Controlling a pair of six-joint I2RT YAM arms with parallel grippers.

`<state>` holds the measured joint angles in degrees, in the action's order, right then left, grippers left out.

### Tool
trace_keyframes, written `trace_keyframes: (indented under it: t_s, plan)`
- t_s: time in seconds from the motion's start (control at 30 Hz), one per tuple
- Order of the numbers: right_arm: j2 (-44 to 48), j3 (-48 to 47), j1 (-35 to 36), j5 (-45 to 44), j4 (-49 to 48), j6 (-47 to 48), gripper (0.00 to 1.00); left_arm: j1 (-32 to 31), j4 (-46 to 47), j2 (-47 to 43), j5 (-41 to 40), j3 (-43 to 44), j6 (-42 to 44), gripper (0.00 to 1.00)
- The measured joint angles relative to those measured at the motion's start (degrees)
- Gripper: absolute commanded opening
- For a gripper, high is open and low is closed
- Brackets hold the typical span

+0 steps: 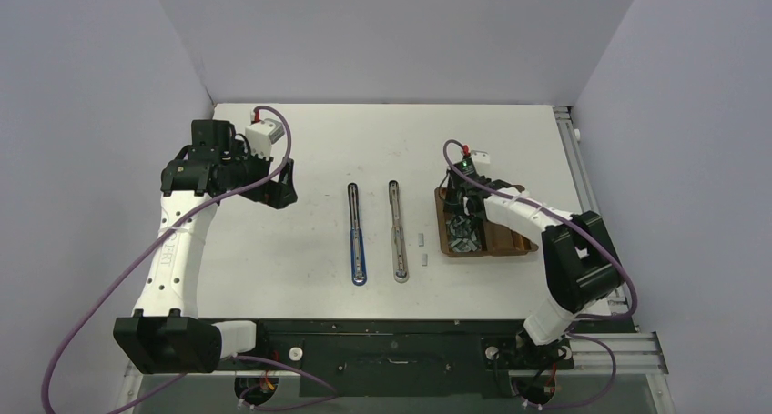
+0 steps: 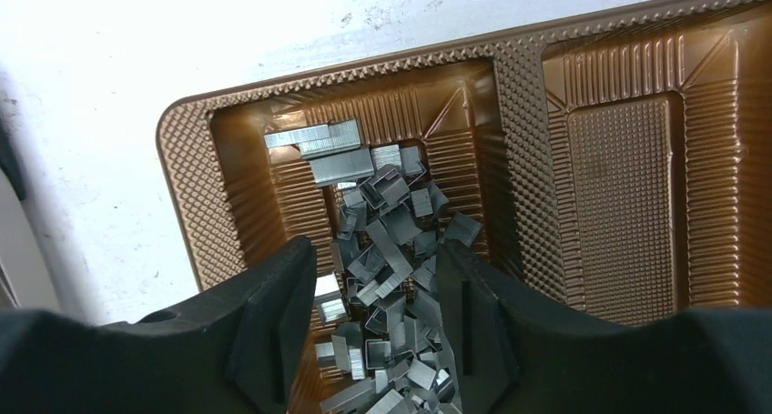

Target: Load the staples into the stapler

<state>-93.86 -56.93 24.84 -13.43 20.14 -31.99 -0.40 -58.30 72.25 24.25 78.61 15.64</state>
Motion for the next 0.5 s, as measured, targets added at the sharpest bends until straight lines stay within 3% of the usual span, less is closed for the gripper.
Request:
trace_keyframes:
  t_s: [0.27,0.5]
  plan:
    - [-3.8,0.2,0.0,0.0,-1.0,0.3,0.45,0.0,0.0,0.0,0.0,0.0,0.0,0.96]
    - [-5.2,0.2,0.0,0.2,-2.1,0.3,0.32,0.0,0.0,0.0,0.0,0.0,0.0,0.96]
